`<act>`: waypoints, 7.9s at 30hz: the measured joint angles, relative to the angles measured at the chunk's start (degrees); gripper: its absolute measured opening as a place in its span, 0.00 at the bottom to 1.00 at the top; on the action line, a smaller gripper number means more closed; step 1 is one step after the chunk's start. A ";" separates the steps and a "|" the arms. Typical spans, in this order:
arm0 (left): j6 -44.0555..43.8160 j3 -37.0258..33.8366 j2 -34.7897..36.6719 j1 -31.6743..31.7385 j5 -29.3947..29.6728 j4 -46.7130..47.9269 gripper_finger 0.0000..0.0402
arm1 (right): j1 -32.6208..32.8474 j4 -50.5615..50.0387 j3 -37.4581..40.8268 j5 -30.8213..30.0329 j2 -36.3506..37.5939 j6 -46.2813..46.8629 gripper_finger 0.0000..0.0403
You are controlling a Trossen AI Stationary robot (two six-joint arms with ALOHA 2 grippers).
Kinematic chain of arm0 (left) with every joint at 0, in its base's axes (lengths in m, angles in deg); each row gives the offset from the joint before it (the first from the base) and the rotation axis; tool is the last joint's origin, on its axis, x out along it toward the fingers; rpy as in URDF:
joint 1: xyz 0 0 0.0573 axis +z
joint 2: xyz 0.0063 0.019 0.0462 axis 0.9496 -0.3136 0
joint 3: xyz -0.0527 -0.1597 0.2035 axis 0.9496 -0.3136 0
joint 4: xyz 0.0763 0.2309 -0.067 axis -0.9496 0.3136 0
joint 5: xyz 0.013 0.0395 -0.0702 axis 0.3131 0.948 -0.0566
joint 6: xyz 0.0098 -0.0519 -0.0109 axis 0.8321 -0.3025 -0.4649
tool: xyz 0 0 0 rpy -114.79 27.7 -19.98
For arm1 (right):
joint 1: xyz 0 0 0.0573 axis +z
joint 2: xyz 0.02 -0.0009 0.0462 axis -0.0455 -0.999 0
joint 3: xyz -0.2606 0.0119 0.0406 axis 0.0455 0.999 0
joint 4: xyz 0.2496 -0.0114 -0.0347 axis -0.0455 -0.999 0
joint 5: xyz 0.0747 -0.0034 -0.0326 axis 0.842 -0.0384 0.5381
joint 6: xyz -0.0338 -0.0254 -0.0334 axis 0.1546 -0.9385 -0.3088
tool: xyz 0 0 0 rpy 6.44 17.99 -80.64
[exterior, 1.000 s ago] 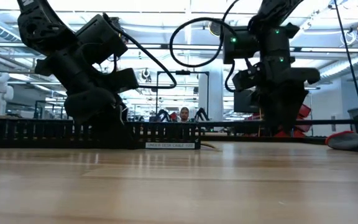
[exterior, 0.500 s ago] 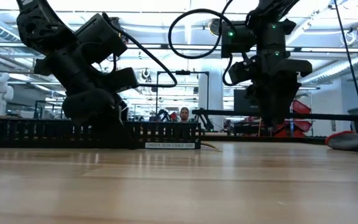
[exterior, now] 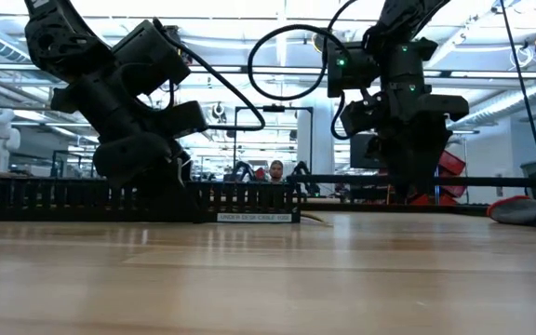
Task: Ziptie cables
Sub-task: Close the black cable duct
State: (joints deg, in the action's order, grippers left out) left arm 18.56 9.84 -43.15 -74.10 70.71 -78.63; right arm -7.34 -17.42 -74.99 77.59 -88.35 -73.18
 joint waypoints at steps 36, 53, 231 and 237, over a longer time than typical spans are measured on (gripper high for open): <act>-0.08 -0.02 0.00 0.00 -0.45 -0.04 0.62 | -2.43 -4.10 0.00 -0.60 0.20 -1.01 0.55; -0.03 -0.07 0.00 0.00 -0.45 -0.13 0.62 | -2.37 -1.01 0.09 0.85 0.20 -1.98 0.55; -1.08 -0.06 0.00 -1.25 0.66 -1.00 0.62 | 20.88 -12.20 -13.81 -52.51 -11.82 47.12 0.37; 0.20 -0.11 -0.22 -1.74 0.54 -4.25 0.64 | 26.38 -11.66 -5.87 -64.23 -11.80 66.95 0.35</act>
State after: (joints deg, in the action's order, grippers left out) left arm 18.76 9.73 -43.37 -75.84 71.24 -82.88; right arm 19.04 -29.08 -80.86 13.36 -100.15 -6.23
